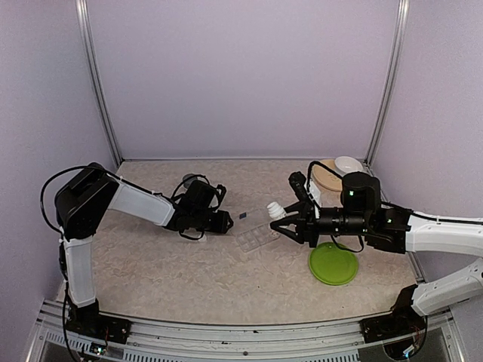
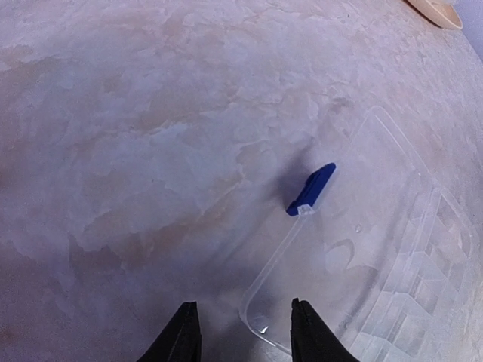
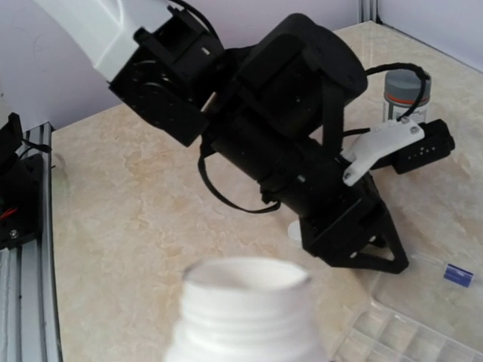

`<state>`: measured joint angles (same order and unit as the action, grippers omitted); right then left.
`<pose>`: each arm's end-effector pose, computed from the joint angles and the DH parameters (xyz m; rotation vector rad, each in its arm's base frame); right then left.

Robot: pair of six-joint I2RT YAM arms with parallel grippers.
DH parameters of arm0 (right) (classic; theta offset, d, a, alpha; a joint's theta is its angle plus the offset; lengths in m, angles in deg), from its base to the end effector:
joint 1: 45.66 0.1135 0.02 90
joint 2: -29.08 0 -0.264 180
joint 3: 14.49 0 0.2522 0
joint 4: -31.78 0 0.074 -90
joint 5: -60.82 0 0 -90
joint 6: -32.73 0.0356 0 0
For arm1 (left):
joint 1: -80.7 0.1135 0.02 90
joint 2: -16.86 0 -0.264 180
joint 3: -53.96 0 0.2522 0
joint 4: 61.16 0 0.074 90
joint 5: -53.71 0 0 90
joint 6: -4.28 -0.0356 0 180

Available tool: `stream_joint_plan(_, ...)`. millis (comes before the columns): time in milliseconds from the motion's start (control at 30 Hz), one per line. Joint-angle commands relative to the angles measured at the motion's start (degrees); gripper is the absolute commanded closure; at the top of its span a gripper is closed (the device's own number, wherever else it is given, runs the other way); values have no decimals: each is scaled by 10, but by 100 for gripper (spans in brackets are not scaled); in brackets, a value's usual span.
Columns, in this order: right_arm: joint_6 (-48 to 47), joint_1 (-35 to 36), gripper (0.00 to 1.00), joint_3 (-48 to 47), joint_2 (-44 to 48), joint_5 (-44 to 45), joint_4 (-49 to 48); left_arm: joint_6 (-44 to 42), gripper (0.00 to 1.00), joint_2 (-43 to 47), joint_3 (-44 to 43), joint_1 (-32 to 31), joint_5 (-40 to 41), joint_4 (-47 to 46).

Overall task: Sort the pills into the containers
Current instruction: Move the pill container to the center of the board.

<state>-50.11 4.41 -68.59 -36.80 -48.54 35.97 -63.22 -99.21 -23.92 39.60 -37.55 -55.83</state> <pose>0.1594 0.2088 0.2734 -0.9420 1.7146 0.9912 0.3112 -0.2726 0.1192 0.3996 2.3697 -0.5663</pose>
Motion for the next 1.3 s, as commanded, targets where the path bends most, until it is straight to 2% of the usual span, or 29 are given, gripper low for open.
stream_joint_plan(0,0,-3,90,-16,-9,-4,2,6,61,15,19,-23,-2,26)
stream_joint_plan(200,-4,-4,90,-19,-13,0,7,20,64,26,38,-36,-12,36)
stream_joint_plan(533,-12,-6,89,-17,-20,14,23,45,64,48,46,-64,-23,50)
stream_joint_plan(767,-13,-11,88,0,-30,15,24,70,57,54,46,-88,-17,60)
stream_joint_plan(1167,-19,-13,88,21,-76,36,62,88,56,74,52,-108,-15,60)
stream_joint_plan(1267,-23,-13,88,11,-97,45,86,84,51,87,54,-106,3,67)
